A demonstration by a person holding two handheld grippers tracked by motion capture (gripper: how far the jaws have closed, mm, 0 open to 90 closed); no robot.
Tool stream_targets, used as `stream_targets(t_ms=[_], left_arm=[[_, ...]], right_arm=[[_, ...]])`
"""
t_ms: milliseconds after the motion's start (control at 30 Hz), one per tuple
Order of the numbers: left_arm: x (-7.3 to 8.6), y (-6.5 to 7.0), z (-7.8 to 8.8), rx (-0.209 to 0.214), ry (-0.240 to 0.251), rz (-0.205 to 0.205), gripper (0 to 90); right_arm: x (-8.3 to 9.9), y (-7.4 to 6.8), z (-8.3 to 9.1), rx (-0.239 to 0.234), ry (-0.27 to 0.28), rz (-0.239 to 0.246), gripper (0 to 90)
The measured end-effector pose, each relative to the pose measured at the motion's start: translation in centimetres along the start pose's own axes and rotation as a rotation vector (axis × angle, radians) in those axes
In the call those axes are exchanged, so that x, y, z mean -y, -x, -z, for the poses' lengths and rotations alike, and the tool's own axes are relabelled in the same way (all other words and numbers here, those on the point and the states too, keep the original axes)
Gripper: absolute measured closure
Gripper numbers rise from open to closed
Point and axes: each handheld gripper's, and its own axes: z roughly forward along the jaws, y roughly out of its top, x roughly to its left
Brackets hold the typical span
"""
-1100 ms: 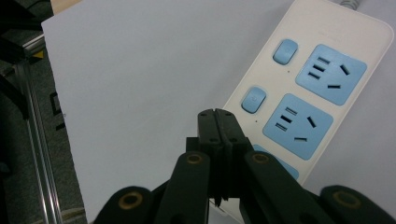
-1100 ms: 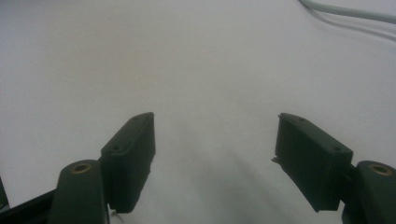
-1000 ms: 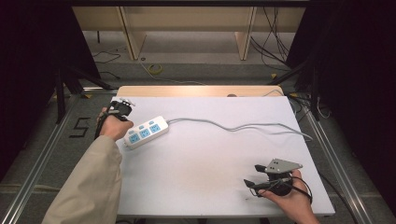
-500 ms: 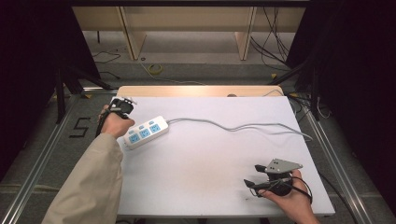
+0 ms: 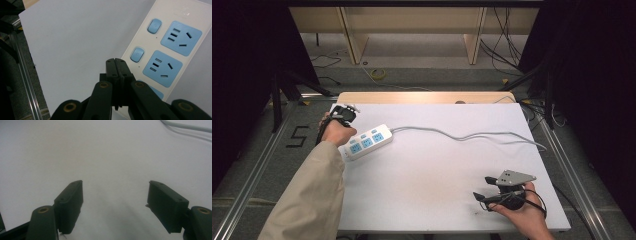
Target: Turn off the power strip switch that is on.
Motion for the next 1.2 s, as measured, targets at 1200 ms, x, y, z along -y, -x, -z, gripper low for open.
stream_targets(t_ms=[1200], left_arm=[[0.2, 0.0, -1.2, 0.029, -0.056, -0.045, 89.7]], right_arm=[[0.0, 0.0, 0.0, -0.001, -0.001, 0.002, 29.7]])
